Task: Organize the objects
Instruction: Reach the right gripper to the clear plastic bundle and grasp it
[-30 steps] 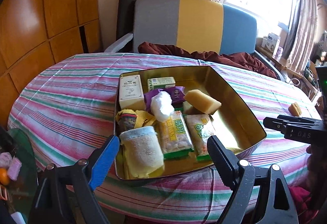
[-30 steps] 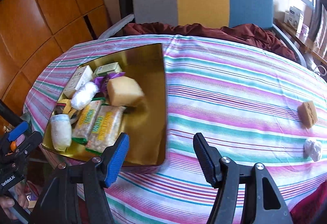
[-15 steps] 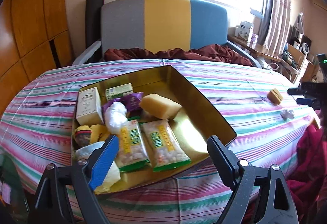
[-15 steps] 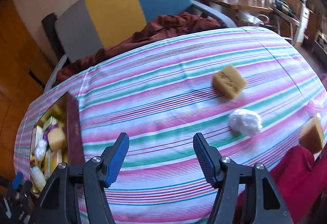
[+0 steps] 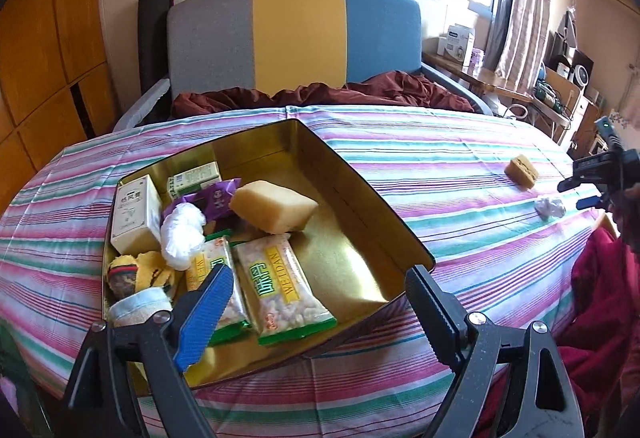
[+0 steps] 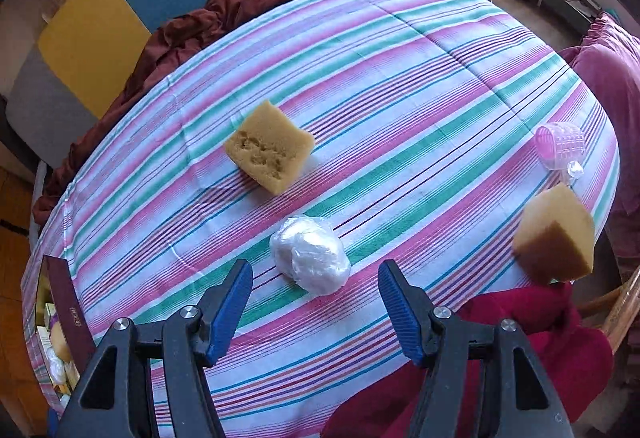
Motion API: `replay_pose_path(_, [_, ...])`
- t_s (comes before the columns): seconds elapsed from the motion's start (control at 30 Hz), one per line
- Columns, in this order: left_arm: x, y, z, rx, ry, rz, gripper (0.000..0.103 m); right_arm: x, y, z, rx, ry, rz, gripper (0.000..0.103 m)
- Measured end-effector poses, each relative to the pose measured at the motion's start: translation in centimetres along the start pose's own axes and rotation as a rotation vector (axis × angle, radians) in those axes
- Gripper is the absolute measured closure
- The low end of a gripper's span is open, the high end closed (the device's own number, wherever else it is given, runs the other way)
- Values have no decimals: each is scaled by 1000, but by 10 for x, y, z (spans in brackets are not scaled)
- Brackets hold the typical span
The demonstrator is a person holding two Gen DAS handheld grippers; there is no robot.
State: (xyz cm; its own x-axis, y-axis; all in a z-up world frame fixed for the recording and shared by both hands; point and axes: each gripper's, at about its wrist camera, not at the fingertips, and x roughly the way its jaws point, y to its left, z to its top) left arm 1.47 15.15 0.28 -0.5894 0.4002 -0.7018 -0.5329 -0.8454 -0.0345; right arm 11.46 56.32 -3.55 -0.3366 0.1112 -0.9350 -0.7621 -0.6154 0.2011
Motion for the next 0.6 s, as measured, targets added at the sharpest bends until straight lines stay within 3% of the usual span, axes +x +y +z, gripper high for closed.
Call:
replay_pose_path(0.2, [3, -12, 10, 14, -2, -25, 15, 33, 6, 9, -30, 65, -26, 38])
replay_pose_path(0.27, [5, -20, 15, 28, -5, -39, 15, 43, 7, 7, -46, 104, -1, 62])
replay_pose_path(0.3, [6, -24, 18, 36, -6, -45, 15, 45, 7, 6, -39, 112, 25, 63])
replay_pose_path(0.33, [7, -29, 20, 46, -6, -53, 15, 42, 6, 5, -31, 89, 38, 75])
replay_pose_path(0.47, [15, -52, 30, 93, 1, -88, 15, 30, 0, 3, 17, 3, 86, 75])
replay_pose_path(0.6, [28, -76, 41, 122, 20, -128, 15, 9, -13, -2, 91, -137, 141, 75])
